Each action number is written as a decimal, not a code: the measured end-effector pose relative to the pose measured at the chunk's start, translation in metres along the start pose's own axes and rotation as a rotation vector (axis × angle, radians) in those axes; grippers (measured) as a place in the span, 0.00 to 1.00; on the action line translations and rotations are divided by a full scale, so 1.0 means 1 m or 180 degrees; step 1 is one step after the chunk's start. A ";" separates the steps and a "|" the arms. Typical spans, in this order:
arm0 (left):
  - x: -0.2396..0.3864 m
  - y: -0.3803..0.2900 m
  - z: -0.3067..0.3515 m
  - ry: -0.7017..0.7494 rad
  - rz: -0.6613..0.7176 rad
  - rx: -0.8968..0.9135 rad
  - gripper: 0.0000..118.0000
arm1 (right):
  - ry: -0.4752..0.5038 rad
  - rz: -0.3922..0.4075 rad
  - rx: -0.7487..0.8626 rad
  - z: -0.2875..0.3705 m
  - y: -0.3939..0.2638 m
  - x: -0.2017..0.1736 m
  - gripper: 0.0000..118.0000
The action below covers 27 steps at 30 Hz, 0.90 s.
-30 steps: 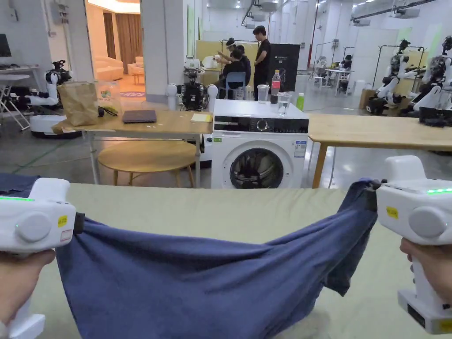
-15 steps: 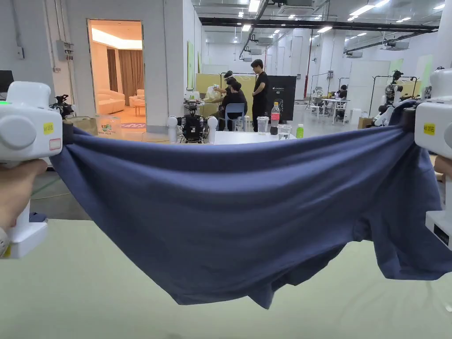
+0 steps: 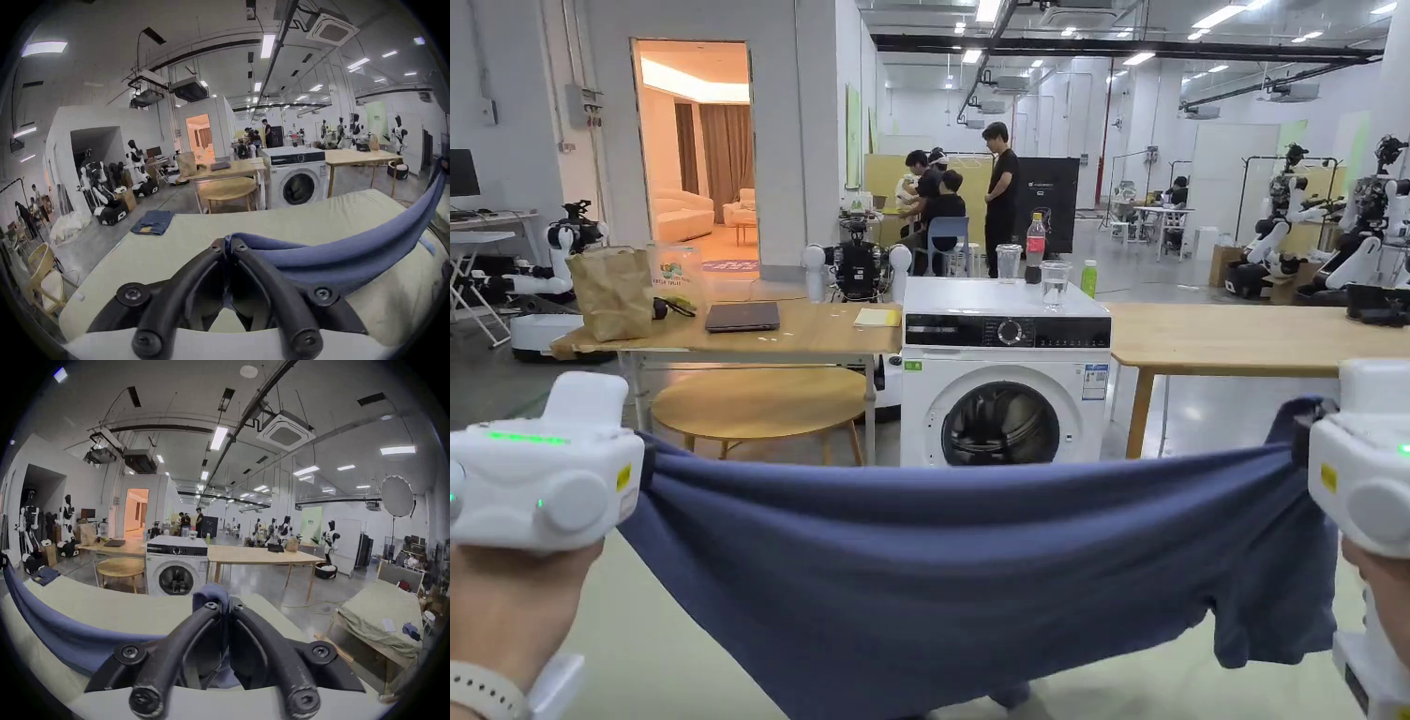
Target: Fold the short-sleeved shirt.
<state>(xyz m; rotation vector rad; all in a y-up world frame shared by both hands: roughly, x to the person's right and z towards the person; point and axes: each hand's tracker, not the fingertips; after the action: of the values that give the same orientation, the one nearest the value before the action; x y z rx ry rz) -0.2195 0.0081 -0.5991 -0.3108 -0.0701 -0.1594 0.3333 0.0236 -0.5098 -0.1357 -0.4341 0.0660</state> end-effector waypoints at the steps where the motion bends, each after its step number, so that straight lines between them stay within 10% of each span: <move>1: -0.001 -0.004 0.005 -0.0021 0.0011 -0.0001 0.00 | 0.0006 0.0012 -0.0043 0.001 -0.006 0.005 0.02; 21: 0.003 -0.309 0.198 -0.0567 0.0284 -0.1424 0.01 | 0.0274 0.0350 -0.1767 0.234 -0.293 0.079 0.04; 23: 0.002 -0.307 0.212 -0.0341 0.0392 -0.1249 0.31 | 0.0276 0.0298 -0.1803 0.236 -0.285 0.079 0.32; 25: 0.009 -0.289 0.229 -0.0179 0.0280 -0.0993 0.75 | 0.0347 0.0203 -0.1598 0.249 -0.257 0.072 0.84; 27: 0.034 -0.257 0.259 -0.0246 0.0020 -0.0603 0.83 | 0.0570 0.0124 -0.1236 0.263 -0.221 0.053 0.90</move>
<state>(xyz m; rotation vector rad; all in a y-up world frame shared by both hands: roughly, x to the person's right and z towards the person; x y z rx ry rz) -0.2399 -0.1580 -0.2735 -0.5063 -0.1309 -0.1481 0.2777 -0.1591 -0.2195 -0.5283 -0.2610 0.0068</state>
